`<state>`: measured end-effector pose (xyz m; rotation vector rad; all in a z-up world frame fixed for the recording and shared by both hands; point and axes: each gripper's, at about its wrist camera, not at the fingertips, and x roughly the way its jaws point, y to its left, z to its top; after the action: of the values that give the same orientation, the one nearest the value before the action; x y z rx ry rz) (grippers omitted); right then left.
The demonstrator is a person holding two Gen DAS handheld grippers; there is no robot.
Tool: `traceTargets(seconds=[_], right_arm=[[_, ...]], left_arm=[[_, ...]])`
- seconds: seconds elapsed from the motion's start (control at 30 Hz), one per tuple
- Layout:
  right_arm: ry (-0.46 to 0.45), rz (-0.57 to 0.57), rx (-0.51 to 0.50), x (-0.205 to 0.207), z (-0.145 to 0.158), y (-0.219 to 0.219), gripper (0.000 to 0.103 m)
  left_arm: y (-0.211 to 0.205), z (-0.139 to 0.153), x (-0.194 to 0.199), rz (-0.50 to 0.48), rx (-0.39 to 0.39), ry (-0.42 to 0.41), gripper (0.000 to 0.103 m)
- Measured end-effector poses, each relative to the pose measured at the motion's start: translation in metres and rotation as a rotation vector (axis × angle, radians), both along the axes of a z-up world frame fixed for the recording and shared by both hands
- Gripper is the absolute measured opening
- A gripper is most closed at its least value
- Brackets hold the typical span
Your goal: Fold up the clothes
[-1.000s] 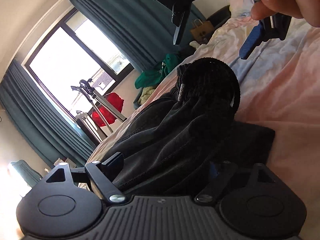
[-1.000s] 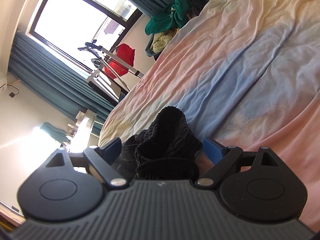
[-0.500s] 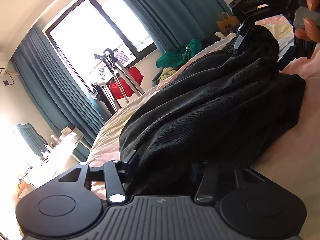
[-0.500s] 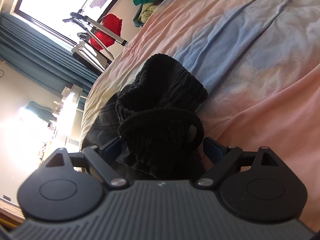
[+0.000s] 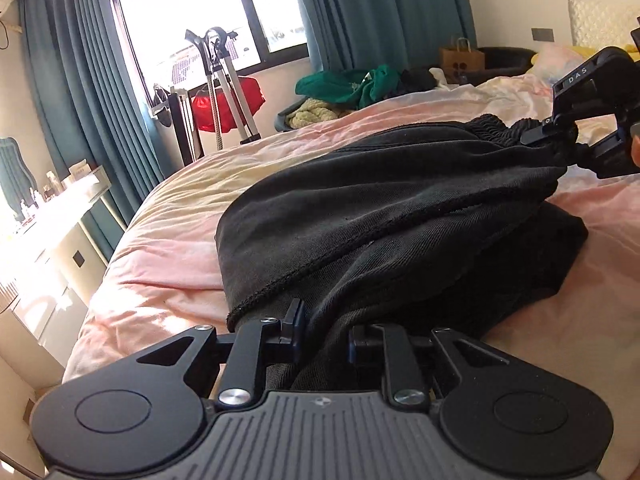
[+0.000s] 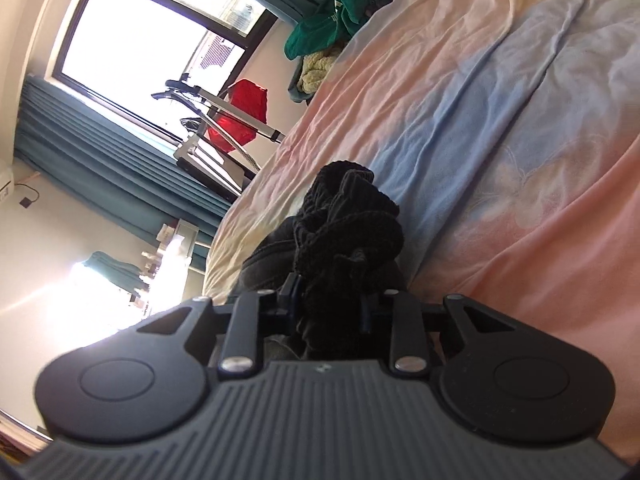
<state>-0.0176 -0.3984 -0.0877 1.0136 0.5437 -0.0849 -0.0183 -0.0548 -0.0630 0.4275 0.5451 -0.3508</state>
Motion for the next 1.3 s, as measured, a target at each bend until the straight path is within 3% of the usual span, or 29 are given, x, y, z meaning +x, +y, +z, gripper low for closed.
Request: traceTargets(seconds=[0.1,0.37,0.47,0.53,0.6,0.63,0.7,0.8,0.93,1.07,1.13,1.23,1.3], right_arm=[[0.068,-0.016,-0.002,0.003,-0.013,0.003,0.031],[0.061,-0.013,-0.011,0.002,-0.011,0.007,0.033],[0.062,-0.009,-0.014,0.0,-0.009,0.008,0.036],[0.056,0.006,-0.032,-0.001,-0.004,0.009,0.04],[0.049,0.022,-0.069,-0.002,0.003,0.01,0.053],[0.052,0.031,-0.089,-0.002,0.005,0.011,0.058],[0.066,0.048,-0.127,0.0,0.008,0.015,0.08],[0.124,0.108,-0.127,0.008,-0.002,0.02,0.082],[0.177,0.164,-0.065,0.019,-0.021,0.022,0.083],[0.184,0.177,-0.013,0.03,-0.036,0.02,0.084],[0.175,0.19,0.037,0.035,-0.043,0.019,0.084],[0.078,0.197,0.139,0.027,-0.038,0.017,0.086],[0.0,0.208,0.188,0.021,-0.031,0.017,0.086]], left_arm=[[-0.007,-0.005,0.005,0.002,0.004,-0.002,0.021],[-0.011,-0.005,0.012,-0.002,-0.009,-0.027,0.025],[-0.005,0.007,0.001,-0.072,-0.024,-0.067,0.046],[0.006,0.019,-0.006,-0.109,-0.086,-0.085,0.069],[0.021,0.032,-0.01,-0.117,-0.186,-0.096,0.088],[0.031,0.038,-0.008,-0.106,-0.256,-0.085,0.089],[0.051,0.044,0.001,-0.067,-0.4,-0.034,0.09],[0.08,0.038,0.027,0.05,-0.582,0.102,0.094],[0.106,0.018,0.055,0.196,-0.673,0.233,0.091],[0.119,-0.004,0.076,0.247,-0.785,0.376,0.091],[0.116,-0.012,0.082,0.26,-0.787,0.41,0.089],[0.111,-0.016,0.083,0.271,-0.772,0.404,0.088],[0.114,-0.016,0.082,0.266,-0.802,0.412,0.088]])
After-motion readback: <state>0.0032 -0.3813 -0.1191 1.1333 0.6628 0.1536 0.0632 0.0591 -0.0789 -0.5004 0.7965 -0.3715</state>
